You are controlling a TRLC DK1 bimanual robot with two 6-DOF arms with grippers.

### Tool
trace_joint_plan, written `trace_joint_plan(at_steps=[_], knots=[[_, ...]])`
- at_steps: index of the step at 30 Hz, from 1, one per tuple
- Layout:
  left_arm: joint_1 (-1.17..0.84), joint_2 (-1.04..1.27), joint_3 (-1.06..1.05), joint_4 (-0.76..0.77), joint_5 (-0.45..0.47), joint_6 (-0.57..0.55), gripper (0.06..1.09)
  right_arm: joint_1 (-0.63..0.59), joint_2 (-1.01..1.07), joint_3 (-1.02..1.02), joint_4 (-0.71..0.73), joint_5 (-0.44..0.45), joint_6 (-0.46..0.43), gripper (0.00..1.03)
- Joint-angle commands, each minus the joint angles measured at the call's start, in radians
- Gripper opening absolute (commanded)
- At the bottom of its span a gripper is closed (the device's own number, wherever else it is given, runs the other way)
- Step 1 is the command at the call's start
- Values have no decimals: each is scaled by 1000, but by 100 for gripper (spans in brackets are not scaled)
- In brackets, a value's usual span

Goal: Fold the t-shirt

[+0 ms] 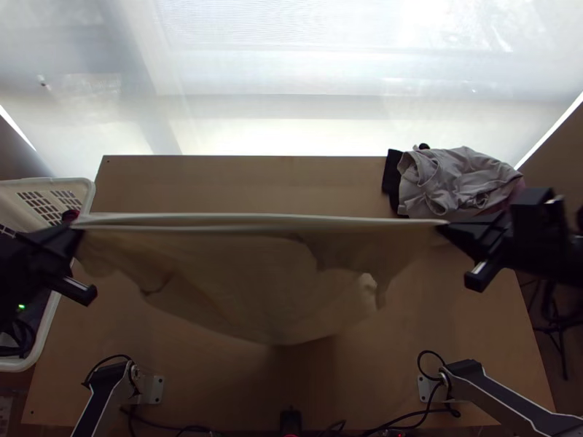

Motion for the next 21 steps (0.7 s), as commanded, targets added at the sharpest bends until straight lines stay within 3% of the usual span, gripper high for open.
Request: trace_joint_plan(at_steps=[1,4,11,15,21], knots=[[1,-128,-177,-206,-16,168,10,41,-130,-273,-26,-12,5,3],[-37,-225,-149,-346,-19,161,10,44,-197,-334,-54,-55,22,3],[-30,-464,-333,-315,-19,202,10,94,-298,-535,-57,-55,23,3],[36,-355,-424,-177,-17,248,10,105,-248,-537,-2,-51,6,3],[59,89,-421,260,-100,76,10,56,-113,-535,227,71,22,3]])
